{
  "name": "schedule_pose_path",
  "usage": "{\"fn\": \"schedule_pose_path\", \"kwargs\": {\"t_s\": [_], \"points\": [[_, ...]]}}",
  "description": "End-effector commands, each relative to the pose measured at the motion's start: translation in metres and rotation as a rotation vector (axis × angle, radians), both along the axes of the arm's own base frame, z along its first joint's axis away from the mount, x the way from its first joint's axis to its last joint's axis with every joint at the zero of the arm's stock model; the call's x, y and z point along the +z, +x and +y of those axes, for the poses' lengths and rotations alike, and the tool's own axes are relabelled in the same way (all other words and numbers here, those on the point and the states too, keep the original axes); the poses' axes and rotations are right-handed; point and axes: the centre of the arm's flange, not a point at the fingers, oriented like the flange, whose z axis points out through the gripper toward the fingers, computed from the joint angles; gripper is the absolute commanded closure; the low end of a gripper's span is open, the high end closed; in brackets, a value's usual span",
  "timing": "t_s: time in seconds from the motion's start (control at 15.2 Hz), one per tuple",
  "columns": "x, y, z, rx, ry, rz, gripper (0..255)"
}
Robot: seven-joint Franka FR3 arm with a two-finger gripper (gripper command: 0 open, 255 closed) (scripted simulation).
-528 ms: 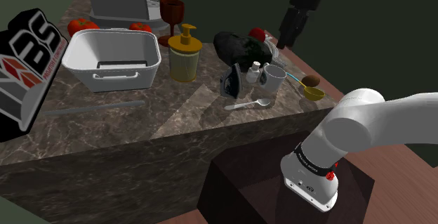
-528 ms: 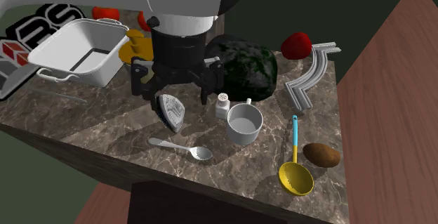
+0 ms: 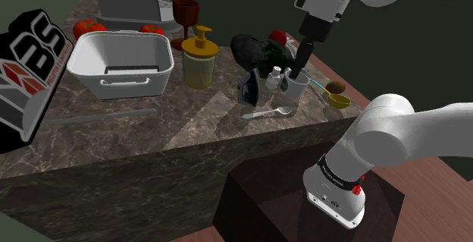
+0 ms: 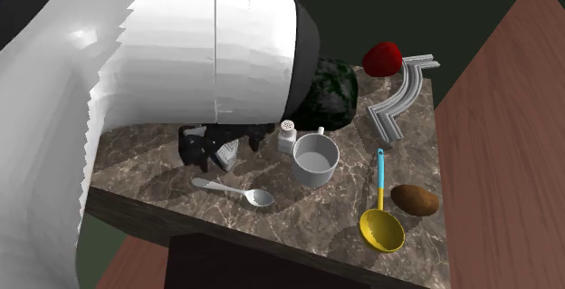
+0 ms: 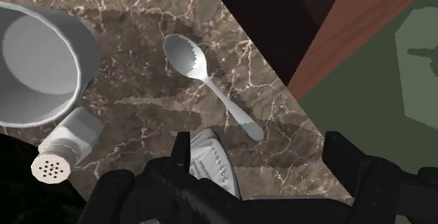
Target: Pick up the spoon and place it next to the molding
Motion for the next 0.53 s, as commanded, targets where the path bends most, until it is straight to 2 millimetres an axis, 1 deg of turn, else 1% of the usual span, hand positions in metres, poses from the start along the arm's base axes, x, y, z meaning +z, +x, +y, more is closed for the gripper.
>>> {"fn": "schedule_pose_path", "kwargs": {"t_s": [0.0,0.46], "points": [[-0.029,0.000,0.001,0.110,0.016,-0.043,0],[-0.119,0.004,0.017,0.472,0.069,-0.175,0]]}}
